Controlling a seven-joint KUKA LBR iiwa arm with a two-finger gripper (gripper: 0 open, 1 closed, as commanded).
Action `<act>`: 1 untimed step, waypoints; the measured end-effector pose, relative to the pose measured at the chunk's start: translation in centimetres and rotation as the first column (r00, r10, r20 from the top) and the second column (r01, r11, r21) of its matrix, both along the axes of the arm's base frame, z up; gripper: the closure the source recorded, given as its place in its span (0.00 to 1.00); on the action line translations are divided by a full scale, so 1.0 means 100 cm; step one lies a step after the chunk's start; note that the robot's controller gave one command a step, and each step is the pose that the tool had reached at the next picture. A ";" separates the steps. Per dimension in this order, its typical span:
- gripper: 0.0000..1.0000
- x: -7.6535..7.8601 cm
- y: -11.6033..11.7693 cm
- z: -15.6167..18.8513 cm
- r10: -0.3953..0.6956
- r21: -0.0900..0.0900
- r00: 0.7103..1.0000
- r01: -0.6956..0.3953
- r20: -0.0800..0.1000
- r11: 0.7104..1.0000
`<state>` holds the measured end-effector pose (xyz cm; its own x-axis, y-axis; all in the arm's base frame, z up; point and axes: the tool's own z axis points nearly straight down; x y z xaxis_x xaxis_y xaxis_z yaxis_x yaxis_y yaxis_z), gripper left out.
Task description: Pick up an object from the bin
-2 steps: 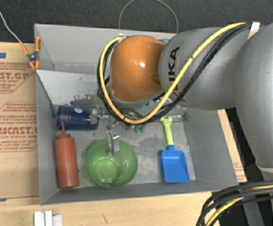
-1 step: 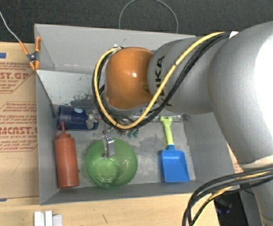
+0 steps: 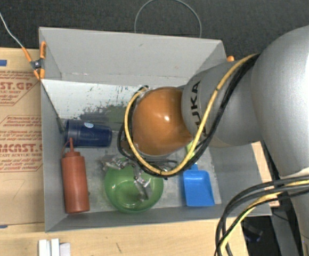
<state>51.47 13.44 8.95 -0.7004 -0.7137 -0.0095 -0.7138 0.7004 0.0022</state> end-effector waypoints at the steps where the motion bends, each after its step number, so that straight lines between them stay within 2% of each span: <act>1: 1.00 0.011 0.020 -0.015 -0.067 0.000 0.998 0.067 0.007 0.998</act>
Offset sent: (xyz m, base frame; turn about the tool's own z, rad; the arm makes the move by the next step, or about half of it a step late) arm 0.0000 0.0000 0.0000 0.0000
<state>52.60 15.41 7.44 -0.7463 -0.6654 -0.0145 -0.6655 0.7464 -0.0033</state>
